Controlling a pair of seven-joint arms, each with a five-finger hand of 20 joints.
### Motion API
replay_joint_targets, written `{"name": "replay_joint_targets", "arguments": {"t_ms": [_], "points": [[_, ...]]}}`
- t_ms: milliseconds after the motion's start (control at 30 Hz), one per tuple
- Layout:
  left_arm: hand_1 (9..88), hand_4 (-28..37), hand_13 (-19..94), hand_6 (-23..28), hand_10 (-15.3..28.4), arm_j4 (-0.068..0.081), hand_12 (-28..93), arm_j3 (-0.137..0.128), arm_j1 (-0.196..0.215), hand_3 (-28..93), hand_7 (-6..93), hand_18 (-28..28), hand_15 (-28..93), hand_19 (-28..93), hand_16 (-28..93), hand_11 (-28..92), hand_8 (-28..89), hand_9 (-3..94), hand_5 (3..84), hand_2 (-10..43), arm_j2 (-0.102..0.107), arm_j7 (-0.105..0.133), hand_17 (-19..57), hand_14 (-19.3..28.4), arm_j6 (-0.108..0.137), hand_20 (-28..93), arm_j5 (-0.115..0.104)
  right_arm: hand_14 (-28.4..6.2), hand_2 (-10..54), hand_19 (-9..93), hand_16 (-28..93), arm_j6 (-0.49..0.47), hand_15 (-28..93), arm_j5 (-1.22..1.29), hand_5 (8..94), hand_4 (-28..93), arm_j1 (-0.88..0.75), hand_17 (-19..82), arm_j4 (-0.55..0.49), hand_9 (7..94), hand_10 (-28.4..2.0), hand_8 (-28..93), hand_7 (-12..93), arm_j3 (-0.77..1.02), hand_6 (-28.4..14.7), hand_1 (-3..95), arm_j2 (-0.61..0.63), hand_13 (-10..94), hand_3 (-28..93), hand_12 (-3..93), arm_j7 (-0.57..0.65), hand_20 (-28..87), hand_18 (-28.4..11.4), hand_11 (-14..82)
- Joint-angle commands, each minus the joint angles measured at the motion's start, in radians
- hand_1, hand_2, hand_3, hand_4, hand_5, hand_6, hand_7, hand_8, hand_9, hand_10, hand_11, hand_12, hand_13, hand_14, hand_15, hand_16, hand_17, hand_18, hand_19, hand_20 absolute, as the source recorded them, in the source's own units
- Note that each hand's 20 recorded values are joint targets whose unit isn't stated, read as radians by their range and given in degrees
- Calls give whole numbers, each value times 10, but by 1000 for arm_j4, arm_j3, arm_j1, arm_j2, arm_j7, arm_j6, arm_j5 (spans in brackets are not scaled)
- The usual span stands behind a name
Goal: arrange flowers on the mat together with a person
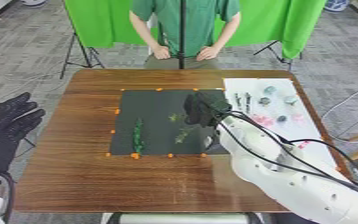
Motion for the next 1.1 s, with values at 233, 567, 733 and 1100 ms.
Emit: {"name": "replay_joint_targets", "arguments": {"t_ms": [233,567,733,1100], "points": [[293,-157,291,37,135,-2,202,10,9,692,250,213,381,447,24,271,-95,333,377,-1,3,-7,-49,152,10,172,0,-57,-22,932,349,-129,867,133,861,-141,105,616,53,937,-65,-39,625,-67,33,328,-107,933,855,410,171,581,-218,702],[292,-158,290,37,134,2,202,14,3,692,250,213,383,447,24,272,-95,333,378,2,2,-18,-49,153,1,173,2,-54,158,932,340,-196,843,213,880,-199,66,630,109,937,-68,-95,556,-49,41,281,-210,937,832,357,265,560,-216,676],[291,-158,290,37,135,7,201,21,-9,694,250,213,383,447,23,271,-95,333,379,2,5,-22,-49,153,-4,173,4,-50,191,932,330,-168,839,230,872,-204,48,636,127,937,-66,-104,542,-36,39,273,-248,937,816,349,303,555,-213,669],[289,-158,292,37,135,13,201,33,-25,696,250,213,384,446,23,271,-95,334,377,2,11,-34,-49,153,-7,173,7,-44,226,932,334,-193,829,282,884,-196,16,638,156,937,-65,-98,460,21,29,251,-322,937,800,336,361,553,-210,650]]}}
